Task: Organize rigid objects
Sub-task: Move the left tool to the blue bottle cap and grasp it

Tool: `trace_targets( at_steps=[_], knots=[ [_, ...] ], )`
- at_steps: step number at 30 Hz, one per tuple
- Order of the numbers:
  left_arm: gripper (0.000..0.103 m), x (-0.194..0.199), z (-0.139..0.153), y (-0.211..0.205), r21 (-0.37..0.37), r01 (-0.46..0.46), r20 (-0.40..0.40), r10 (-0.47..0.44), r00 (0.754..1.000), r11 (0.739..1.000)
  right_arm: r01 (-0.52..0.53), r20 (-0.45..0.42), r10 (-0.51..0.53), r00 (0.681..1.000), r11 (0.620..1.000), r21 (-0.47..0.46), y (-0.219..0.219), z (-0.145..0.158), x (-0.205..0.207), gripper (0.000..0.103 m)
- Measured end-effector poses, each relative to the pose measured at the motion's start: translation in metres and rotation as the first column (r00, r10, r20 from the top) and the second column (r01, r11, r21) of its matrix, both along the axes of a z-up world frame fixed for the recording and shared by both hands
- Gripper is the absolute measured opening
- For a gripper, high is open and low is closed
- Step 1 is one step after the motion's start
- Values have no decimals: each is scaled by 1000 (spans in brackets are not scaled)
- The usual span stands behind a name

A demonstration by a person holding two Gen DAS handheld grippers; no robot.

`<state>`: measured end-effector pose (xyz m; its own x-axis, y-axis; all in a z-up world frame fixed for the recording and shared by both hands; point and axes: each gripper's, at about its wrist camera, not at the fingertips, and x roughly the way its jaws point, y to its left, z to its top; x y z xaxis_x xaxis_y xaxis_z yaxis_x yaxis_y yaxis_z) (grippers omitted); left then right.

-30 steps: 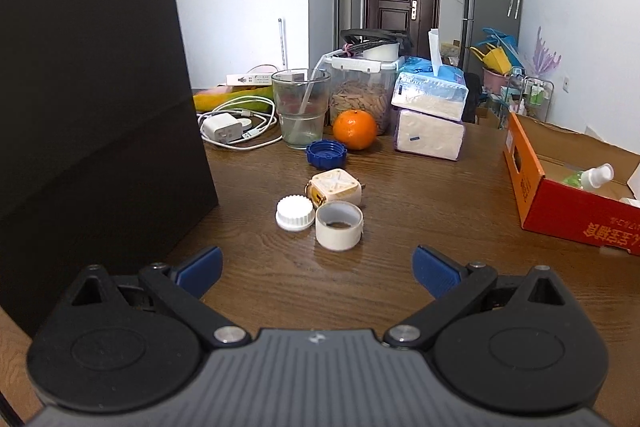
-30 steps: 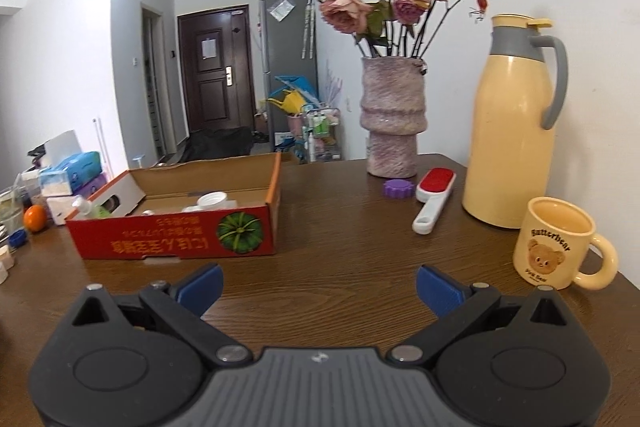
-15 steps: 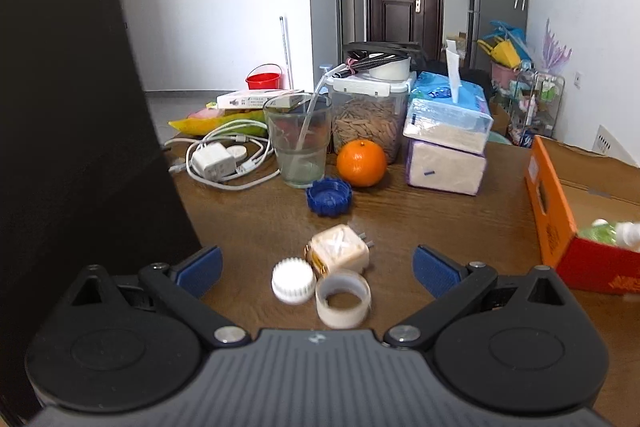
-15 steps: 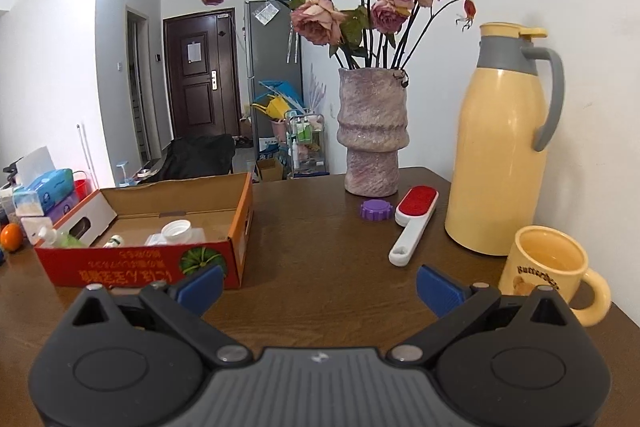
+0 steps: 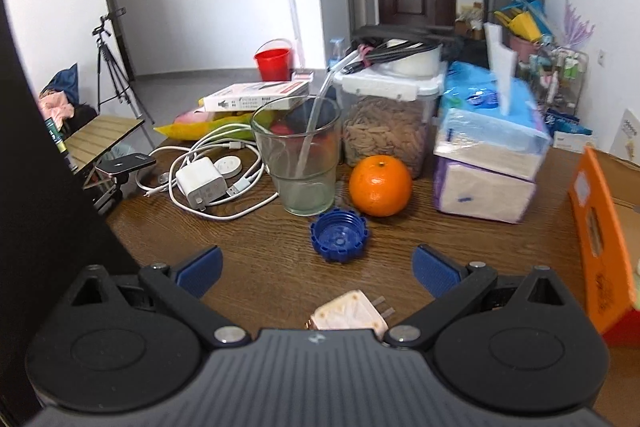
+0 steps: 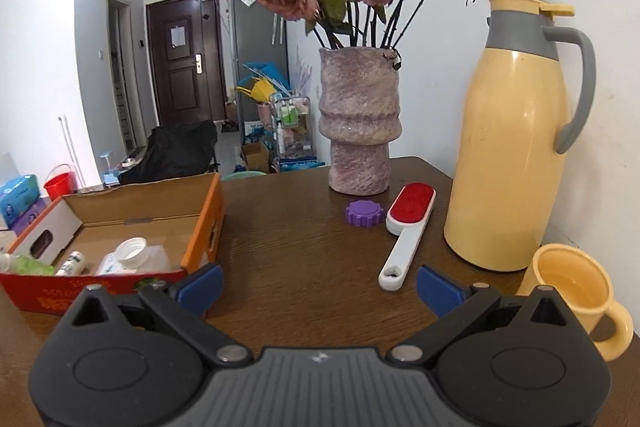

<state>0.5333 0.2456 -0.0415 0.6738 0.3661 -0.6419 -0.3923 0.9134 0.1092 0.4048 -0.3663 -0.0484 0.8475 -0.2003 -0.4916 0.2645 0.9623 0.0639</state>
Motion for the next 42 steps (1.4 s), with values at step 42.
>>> trace_targets(
  at_steps=[42],
  knots=[
    [83,98,-70,27,-86,-50,-134,38,990,995,208,-228,-209,951,978,-32,-76,-70,153,89]
  ],
)
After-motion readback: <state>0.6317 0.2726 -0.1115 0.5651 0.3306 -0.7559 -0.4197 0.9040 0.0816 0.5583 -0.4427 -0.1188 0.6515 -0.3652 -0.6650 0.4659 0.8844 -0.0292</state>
